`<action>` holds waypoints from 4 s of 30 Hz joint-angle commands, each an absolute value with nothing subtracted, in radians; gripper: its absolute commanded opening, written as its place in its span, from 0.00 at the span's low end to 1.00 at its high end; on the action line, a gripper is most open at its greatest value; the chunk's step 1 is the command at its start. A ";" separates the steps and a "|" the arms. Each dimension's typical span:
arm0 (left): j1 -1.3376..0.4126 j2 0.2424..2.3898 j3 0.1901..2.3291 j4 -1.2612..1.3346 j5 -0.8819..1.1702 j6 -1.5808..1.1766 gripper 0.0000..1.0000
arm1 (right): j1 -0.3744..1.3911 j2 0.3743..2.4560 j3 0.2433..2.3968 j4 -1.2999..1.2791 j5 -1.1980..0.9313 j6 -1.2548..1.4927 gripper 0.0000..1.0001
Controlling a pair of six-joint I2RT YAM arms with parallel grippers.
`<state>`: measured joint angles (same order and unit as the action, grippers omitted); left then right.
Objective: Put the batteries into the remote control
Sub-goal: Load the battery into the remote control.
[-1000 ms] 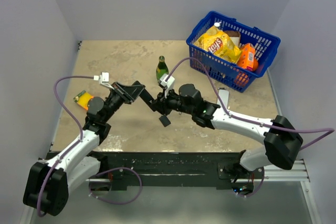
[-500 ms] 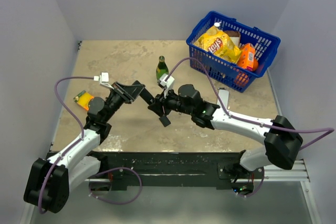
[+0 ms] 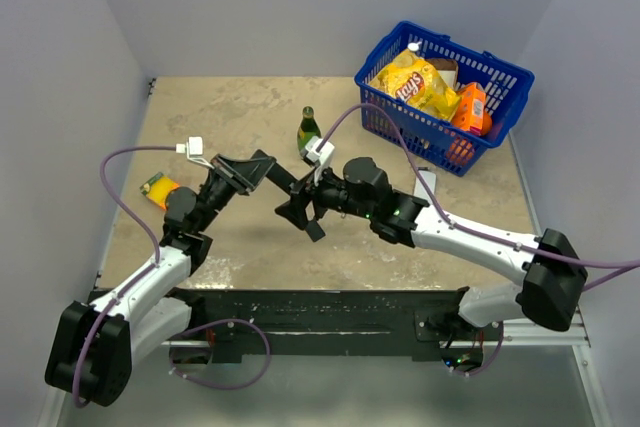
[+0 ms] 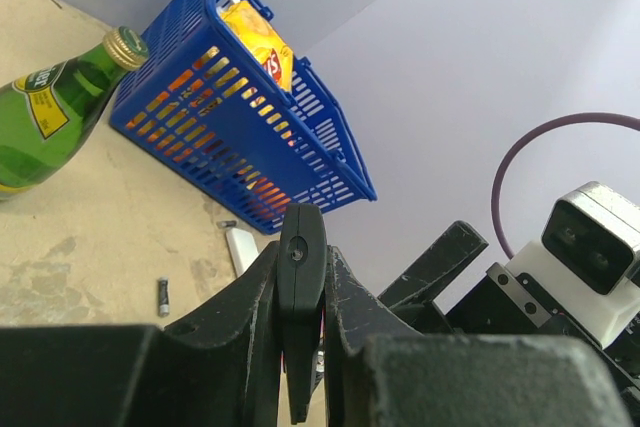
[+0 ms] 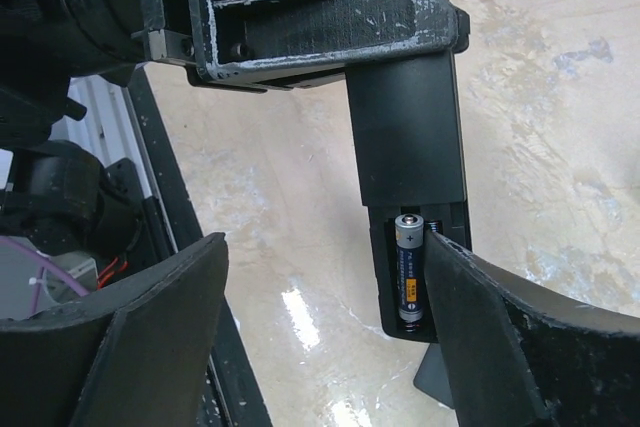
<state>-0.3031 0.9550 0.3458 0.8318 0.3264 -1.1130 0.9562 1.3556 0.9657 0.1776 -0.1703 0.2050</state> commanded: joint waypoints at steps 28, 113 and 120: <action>-0.322 1.022 0.426 1.002 0.552 -1.180 0.00 | 0.939 1.298 1.094 0.015 -0.118 0.074 0.91; -0.321 1.068 0.466 1.134 0.661 -1.173 0.00 | 0.884 1.081 0.796 0.219 0.023 0.647 0.95; -0.321 1.062 0.497 0.916 0.640 -1.094 0.00 | 0.884 1.058 0.917 0.025 0.037 0.392 0.82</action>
